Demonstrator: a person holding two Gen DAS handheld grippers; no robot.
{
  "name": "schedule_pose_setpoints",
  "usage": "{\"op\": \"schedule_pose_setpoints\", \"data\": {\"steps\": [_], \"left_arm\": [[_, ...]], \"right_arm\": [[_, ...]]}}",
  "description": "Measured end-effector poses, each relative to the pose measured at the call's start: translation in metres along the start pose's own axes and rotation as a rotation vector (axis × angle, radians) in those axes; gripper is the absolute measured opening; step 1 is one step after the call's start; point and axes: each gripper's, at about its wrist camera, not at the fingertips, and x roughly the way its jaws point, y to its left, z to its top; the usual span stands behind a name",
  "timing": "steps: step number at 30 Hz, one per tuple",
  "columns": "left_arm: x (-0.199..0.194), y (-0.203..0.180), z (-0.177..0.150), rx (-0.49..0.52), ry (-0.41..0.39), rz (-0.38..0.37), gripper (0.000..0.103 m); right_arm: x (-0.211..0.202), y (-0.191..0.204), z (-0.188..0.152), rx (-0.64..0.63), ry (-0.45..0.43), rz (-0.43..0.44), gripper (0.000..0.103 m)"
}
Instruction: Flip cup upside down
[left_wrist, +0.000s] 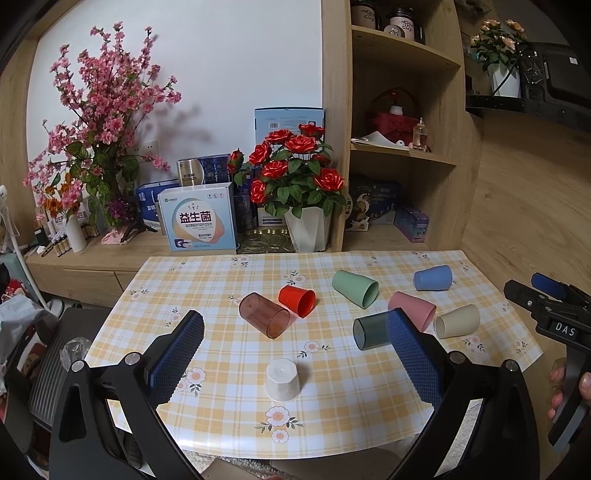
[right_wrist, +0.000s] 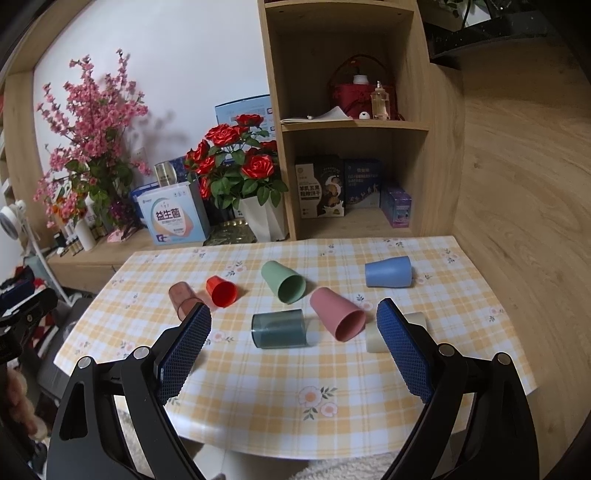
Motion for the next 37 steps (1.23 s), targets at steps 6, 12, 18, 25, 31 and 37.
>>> {"op": "schedule_pose_setpoints", "data": {"steps": [6, 12, 18, 25, 31, 37], "left_arm": [[-0.001, -0.002, 0.000, 0.003, 0.000, -0.004, 0.097], [-0.002, -0.002, 0.001, 0.002, -0.002, -0.008, 0.097], [-0.002, -0.003, 0.002, -0.001, -0.003, -0.019, 0.097], [-0.002, -0.002, 0.002, -0.001, -0.003, -0.027, 0.097], [0.001, -0.001, 0.001, -0.008, 0.005, -0.020, 0.097], [0.010, 0.004, -0.003, -0.020, 0.025, -0.018, 0.097]], "right_arm": [[-0.002, -0.001, 0.001, -0.004, 0.000, 0.001, 0.088], [-0.004, -0.002, 0.004, -0.010, -0.002, 0.000, 0.088], [-0.005, -0.001, 0.005, -0.017, 0.002, 0.003, 0.088], [-0.005, 0.000, 0.006, -0.020, 0.002, 0.004, 0.088], [-0.003, 0.001, 0.004, -0.017, 0.009, 0.004, 0.088], [0.003, -0.002, 0.000, -0.003, 0.014, -0.003, 0.088]]}}
